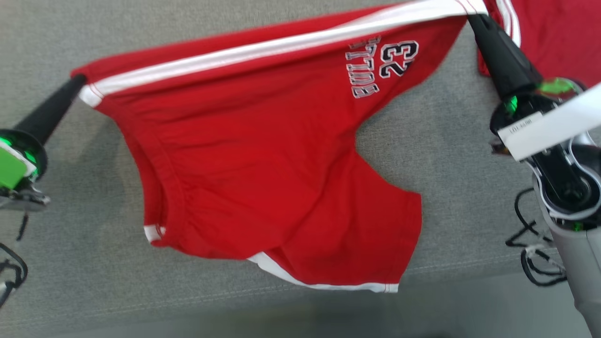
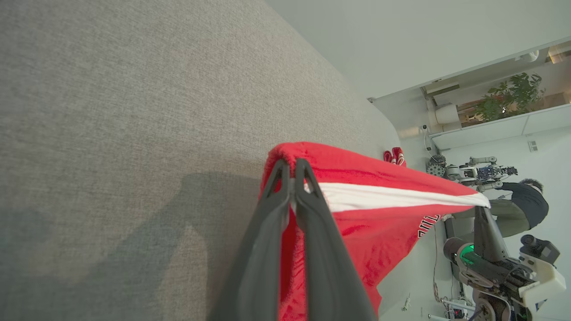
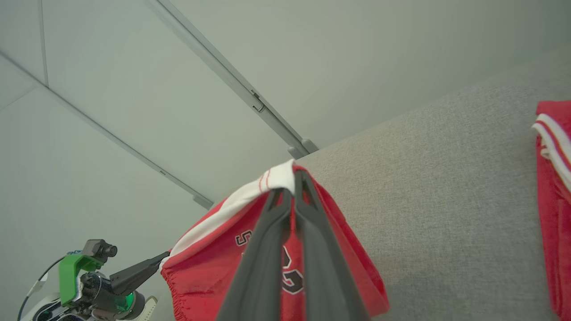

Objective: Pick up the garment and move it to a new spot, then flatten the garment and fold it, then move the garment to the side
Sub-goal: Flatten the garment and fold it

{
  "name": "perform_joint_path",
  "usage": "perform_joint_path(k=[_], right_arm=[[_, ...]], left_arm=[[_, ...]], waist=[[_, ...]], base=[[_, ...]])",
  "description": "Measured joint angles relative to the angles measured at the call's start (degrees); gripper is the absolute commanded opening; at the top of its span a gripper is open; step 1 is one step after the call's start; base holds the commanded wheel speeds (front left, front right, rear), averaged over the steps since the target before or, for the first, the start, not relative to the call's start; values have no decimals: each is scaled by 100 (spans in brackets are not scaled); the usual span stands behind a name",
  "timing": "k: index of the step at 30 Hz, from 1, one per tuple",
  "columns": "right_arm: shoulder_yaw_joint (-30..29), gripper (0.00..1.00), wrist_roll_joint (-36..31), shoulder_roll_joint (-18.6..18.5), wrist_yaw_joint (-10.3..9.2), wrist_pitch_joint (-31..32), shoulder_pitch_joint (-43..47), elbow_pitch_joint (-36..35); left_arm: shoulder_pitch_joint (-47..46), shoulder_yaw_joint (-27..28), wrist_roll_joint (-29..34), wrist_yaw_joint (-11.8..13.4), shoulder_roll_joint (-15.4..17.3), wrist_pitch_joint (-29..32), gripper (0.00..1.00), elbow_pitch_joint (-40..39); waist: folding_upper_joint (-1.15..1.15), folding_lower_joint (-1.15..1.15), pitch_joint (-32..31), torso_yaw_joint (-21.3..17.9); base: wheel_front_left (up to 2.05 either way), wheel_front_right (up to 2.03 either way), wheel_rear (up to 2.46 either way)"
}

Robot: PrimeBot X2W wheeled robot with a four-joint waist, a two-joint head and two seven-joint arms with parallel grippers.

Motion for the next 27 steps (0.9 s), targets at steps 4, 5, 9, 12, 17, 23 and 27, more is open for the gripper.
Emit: perform_joint_path(k=[4,5,9,12,17,23,27], right_arm=[[270,0,-319,62,-45,133,-678,392],[297,0,-352,133,-64,135,-824,504],[410,0,-554,366,-156,176,-1278,1015],[441,0,-725,460,-197,163,-1534,1349],[404,85,-894,642,-235,-49,-1881,1736],[355,100,-985,750,-246,-392,-1975,2213],[357,100,-985,733,-221,-468,-1951,2491]], left_arm=[[-477,-19,203,-2,43,14,9,543],[-591,-55,235,-2,41,15,9,692],[-1119,-166,515,-5,-18,12,9,1258],[-1468,-310,723,-4,-141,-70,15,1612],[-1876,-419,1056,1,-283,-246,100,2075],[-2242,-611,1336,1,-655,-459,100,2375],[-2292,-632,1325,0,-886,-578,100,2549]], waist=[[0,0,328,-31],[0,0,405,-44],[0,0,679,-112],[0,0,835,-180],[0,0,948,-320],[0,0,882,-369],[0,0,742,-353]], base=[[0,0,0],[0,0,0],[0,0,0],[0,0,0],[0,0,0],[0,0,0],[0,0,0]])
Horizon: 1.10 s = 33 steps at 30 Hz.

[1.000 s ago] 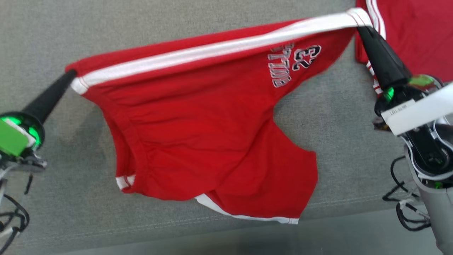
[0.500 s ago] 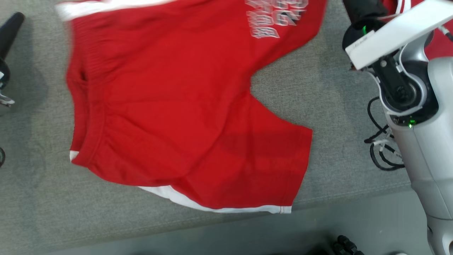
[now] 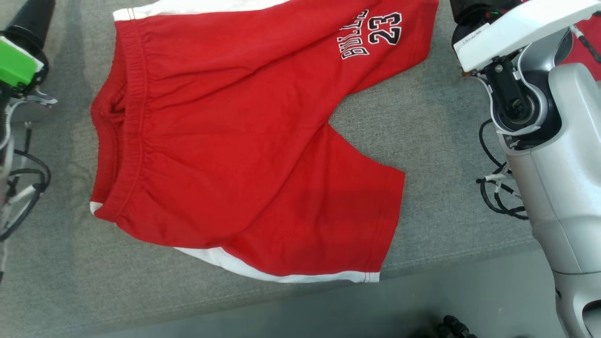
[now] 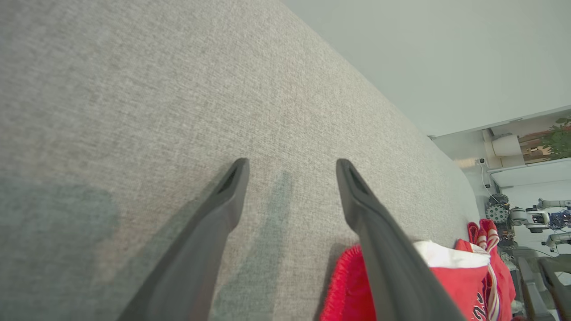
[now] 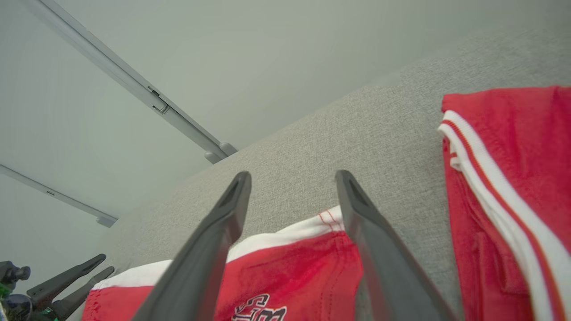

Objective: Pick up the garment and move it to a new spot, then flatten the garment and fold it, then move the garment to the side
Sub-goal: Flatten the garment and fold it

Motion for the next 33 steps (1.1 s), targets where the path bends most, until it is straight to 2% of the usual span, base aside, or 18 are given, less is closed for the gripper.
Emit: perform_joint_path(k=[8,13,17,21,24,27,33], right_arm=[[-153,100,-2,-149,38,-149,301,361],[-114,100,-379,-549,243,-505,509,214],[31,100,-749,-810,328,-764,925,159],[192,100,-838,-792,347,-999,1606,134],[397,100,-846,-731,430,-1107,2213,135],[491,100,-803,-599,430,-1234,2894,163],[872,100,-1039,-672,355,-1455,3941,303]], left_arm=[[30,-137,20,-261,-238,-274,100,232],[402,-186,264,-662,-264,-609,100,143],[908,-299,494,-892,-213,-936,100,116],[1470,-497,1092,-1116,-30,-1394,100,88],[1991,-642,1222,-1160,-31,-1647,100,60],[2493,-912,1351,-1226,-90,-1762,100,-31],[3110,-1160,1433,-1270,-136,-1957,100,-188]], waist=[[0,0,-346,127],[0,0,-604,243],[0,0,-842,340],[0,0,-1123,418],[0,0,-1349,469],[0,-1,-1576,517],[0,-1,-1954,630]], base=[[0,0,0],[0,0,0],[0,0,0],[0,0,0],[0,0,0],[0,0,0],[0,0,0]])
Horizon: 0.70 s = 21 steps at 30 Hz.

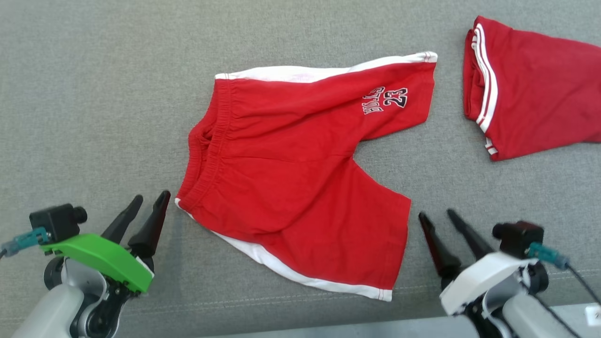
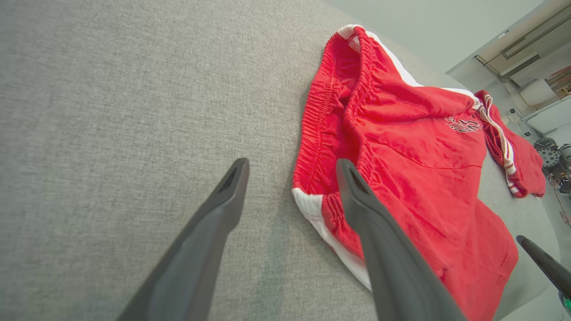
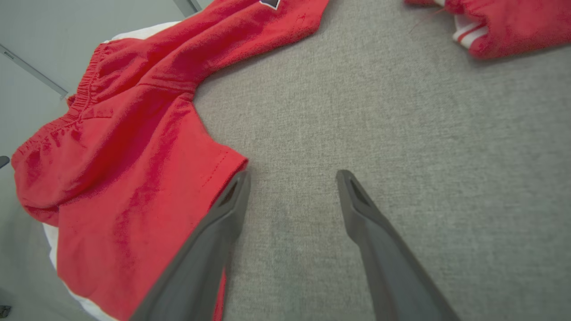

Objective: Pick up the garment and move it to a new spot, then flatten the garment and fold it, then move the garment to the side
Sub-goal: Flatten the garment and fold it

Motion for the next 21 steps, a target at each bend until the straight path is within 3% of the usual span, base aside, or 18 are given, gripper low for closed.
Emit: perform_joint_path(k=[5,11,21], right_arm=[[331,100,-63,104,13,-25,451,54],[772,100,-319,11,200,-75,783,188],[862,100,-369,36,315,-177,809,274]], left_arm=[[342,-98,-12,-30,64,-57,100,-244],[476,-305,1,-75,67,-59,100,-541],[478,-445,109,-109,182,-100,100,-748]], waist=[[0,0,-161,53],[0,0,-101,46],[0,0,22,-49]], base=[[0,0,0],[0,0,0],[0,0,0]])
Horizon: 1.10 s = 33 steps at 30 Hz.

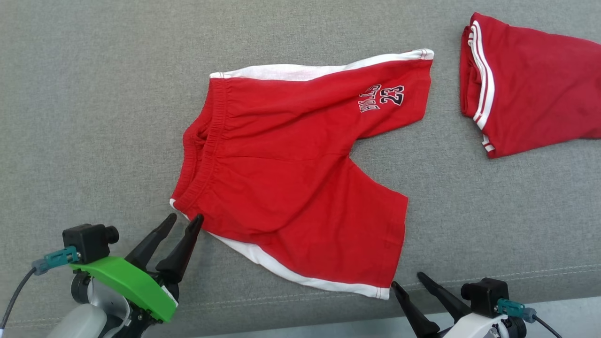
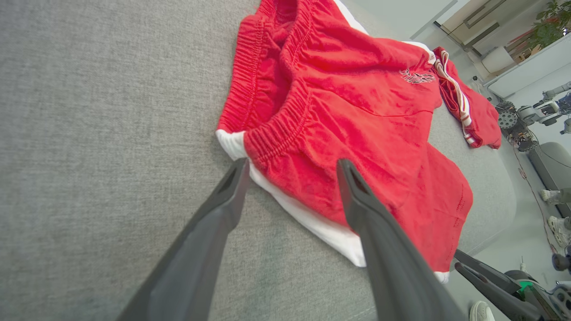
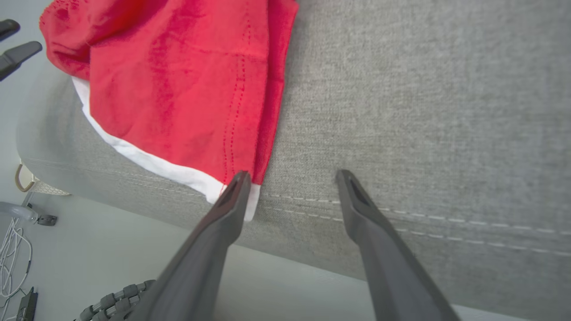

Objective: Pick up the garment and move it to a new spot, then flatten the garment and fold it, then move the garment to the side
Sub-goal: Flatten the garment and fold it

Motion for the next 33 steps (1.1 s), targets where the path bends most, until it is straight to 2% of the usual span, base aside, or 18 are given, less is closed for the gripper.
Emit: perform_joint_path(k=[4,8,18,19,21,25,29,30,31,33], right_arm=[[149,100,-55,2,182,-5,-4,58],[331,100,-108,11,280,41,-20,140],[452,100,-243,118,322,110,-165,311],[452,97,-245,131,323,110,-182,328],[441,82,-244,167,326,105,-190,356],[420,46,-242,232,338,104,-240,457],[408,25,-241,274,341,103,-287,533],[408,17,-240,297,343,103,-302,543],[409,3,-236,319,368,103,-319,550],[416,0,-232,357,375,103,-369,572]], left_arm=[[0,-38,77,-18,7,1,100,-43],[-3,-57,82,-19,24,1,100,-40],[-157,-73,151,-25,34,-3,100,-30],[-172,-74,151,-25,34,-5,100,-26],[-183,-76,155,-43,34,-7,100,-25],[-196,-90,158,-43,34,-9,100,0],[-218,-116,180,-44,32,-54,100,9],[-227,-126,181,-45,31,-55,100,11],[-236,-129,181,-47,31,-57,100,13],[-265,-137,183,-48,31,-57,100,26]], waist=[[0,0,15,-11],[0,0,27,-5],[0,0,94,36],[0,0,100,40],[0,0,107,44],[0,0,126,49],[0,0,135,51],[0,0,136,51],[0,0,136,50],[0,0,135,49]], base=[[0,0,0],[0,0,0],[0,0,0],[0,0,0],[0,0,0],[0,0,0],[0,0,0],[0,0,0],[0,0,0],[0,0,0]])
